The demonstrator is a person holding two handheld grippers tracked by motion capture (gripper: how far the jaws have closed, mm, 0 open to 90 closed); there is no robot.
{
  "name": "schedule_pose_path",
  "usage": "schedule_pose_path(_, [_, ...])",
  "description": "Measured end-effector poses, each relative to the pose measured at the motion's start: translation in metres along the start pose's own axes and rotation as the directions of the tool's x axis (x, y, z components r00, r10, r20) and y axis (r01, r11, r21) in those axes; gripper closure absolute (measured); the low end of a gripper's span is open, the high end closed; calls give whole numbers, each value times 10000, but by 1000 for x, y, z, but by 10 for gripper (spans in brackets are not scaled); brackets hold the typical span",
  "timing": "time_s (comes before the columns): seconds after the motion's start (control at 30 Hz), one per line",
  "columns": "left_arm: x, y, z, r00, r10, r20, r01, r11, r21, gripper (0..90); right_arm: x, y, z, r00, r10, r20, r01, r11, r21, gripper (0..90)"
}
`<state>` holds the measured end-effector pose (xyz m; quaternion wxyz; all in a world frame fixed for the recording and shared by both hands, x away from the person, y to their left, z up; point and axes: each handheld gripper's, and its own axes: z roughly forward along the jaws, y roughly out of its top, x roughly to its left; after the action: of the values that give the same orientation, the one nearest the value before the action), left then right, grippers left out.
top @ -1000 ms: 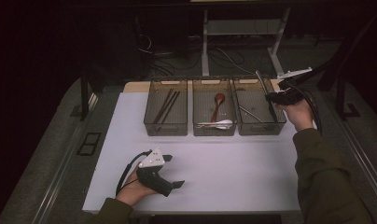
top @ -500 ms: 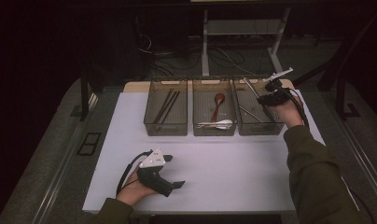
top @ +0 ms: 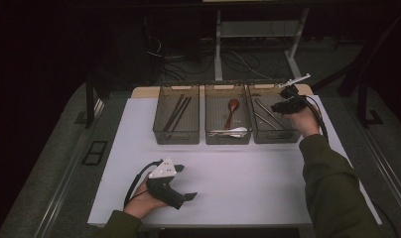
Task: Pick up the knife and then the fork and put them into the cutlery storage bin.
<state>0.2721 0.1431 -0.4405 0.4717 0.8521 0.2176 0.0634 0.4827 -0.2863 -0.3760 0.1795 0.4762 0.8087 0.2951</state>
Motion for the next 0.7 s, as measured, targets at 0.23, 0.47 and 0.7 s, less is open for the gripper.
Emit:
schedule_pose_path(0.23, [1,0,-1,10000,23,-23,-23,10000,37,0,-2,-7,-14,9979,471,-435,-507,9951,-853,569])
schedule_pose_path(0.47, [3,1,-2,9999,-137,4,137,9998,-117,0,-5,-18,-26,9902,904,-1067,-1054,9838,-1450,479])
schedule_pose_path(0.7, [5,1,-2,9996,-273,-13,273,9995,-140,0,-2,-28,-42,9860,867,-1427,-1167,9691,-2172,382])
